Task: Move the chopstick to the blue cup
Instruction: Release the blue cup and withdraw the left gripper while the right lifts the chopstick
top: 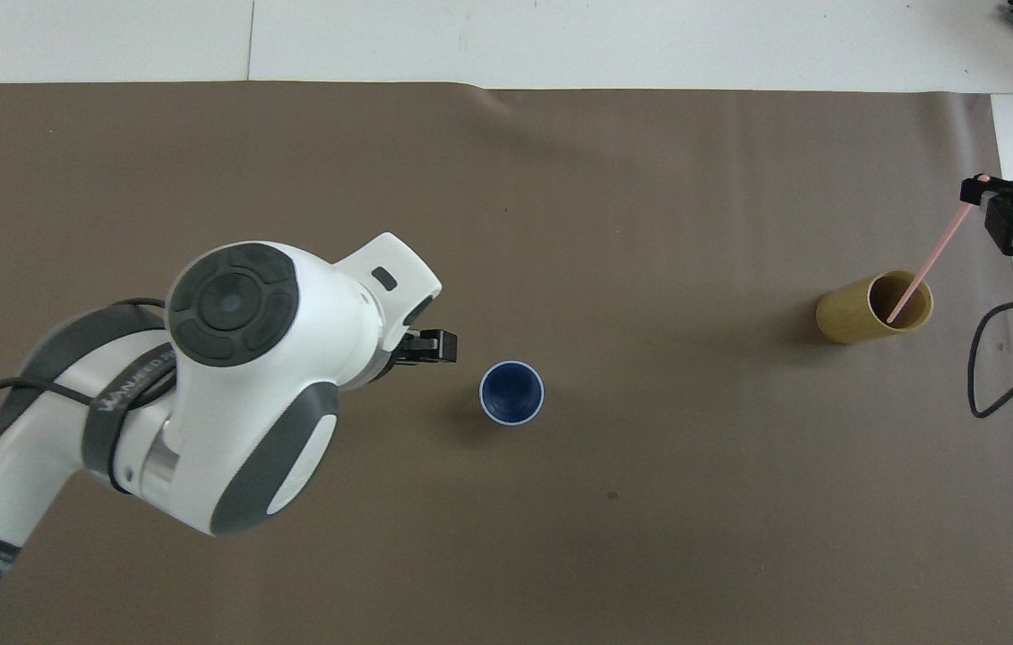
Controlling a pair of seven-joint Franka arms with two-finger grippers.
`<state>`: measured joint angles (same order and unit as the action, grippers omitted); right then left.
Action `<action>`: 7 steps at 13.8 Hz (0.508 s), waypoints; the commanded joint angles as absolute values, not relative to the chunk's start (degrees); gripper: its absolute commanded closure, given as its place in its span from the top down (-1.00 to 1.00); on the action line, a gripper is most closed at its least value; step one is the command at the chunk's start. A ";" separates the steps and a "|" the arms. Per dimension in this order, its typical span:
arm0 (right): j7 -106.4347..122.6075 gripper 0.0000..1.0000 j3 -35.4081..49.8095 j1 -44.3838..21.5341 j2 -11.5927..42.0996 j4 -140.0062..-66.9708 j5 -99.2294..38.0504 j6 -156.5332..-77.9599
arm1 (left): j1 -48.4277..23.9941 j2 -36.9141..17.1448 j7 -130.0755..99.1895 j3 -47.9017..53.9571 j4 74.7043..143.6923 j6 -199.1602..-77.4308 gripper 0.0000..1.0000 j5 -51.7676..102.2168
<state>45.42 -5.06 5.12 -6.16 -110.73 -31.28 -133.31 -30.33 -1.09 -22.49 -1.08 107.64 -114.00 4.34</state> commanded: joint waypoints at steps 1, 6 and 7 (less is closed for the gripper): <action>37.21 -1.00 -4.66 5.19 -6.24 -103.91 -26.82 -126.94 | -23.40 2.72 -13.31 -0.61 107.94 -111.02 1.00 4.48; 15.08 -1.00 2.70 4.83 -9.13 -92.57 -12.60 -114.37 | -10.66 2.72 -1.96 -0.70 98.64 -101.18 1.00 3.79; 10.51 -1.00 4.99 4.75 -9.84 -91.42 -9.87 -113.48 | -8.37 2.64 0.68 -0.70 95.83 -98.99 1.00 2.74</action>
